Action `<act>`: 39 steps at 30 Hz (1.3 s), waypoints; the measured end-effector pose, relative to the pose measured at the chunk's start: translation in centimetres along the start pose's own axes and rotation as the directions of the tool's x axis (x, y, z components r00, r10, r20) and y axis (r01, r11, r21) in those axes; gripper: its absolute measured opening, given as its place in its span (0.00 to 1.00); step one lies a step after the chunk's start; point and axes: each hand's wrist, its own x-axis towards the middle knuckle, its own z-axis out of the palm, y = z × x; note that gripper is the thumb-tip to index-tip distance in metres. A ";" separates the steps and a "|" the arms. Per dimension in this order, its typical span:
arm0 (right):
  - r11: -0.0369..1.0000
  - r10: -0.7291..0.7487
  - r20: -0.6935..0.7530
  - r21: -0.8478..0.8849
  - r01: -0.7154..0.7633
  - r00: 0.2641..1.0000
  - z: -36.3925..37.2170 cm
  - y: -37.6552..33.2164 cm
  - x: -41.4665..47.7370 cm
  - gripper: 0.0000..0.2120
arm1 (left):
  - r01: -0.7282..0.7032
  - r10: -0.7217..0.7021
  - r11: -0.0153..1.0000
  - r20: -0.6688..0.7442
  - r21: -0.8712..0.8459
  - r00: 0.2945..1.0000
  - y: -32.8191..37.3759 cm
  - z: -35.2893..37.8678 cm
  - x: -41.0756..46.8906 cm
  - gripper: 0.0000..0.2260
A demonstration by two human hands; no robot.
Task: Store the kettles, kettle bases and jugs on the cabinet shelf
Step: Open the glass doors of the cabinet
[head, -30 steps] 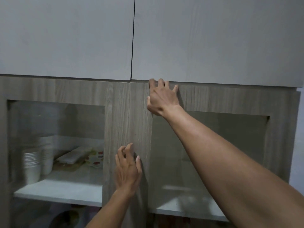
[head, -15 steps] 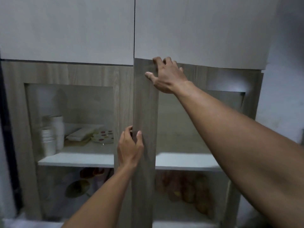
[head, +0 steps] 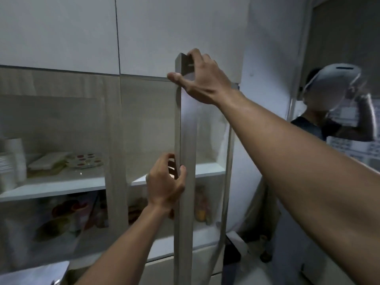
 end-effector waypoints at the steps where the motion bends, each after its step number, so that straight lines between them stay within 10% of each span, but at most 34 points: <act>1: 1.000 0.000 -0.008 -0.024 0.000 1.000 -1.3 0.7 -0.7 0.39 | -0.032 0.033 0.999 0.017 -0.039 0.999 1.1 0.4 -0.7 0.10; 10: 0.966 -0.054 -0.182 -0.260 0.005 0.982 -11.7 6.8 -8.6 0.25 | -0.139 0.208 0.954 0.250 -0.267 0.946 10.7 7.4 -4.9 0.18; 20: 0.670 0.171 -0.040 -0.728 -0.146 0.984 -21.5 14.1 -13.8 0.26 | -0.201 0.302 0.950 0.532 -0.240 0.791 21.0 17.6 -6.8 0.46; 39: 0.617 0.374 -0.059 -0.729 -0.296 0.925 -26.4 28.9 -15.8 0.26 | -0.256 0.278 0.959 0.558 -0.118 0.782 30.8 34.1 -8.5 0.50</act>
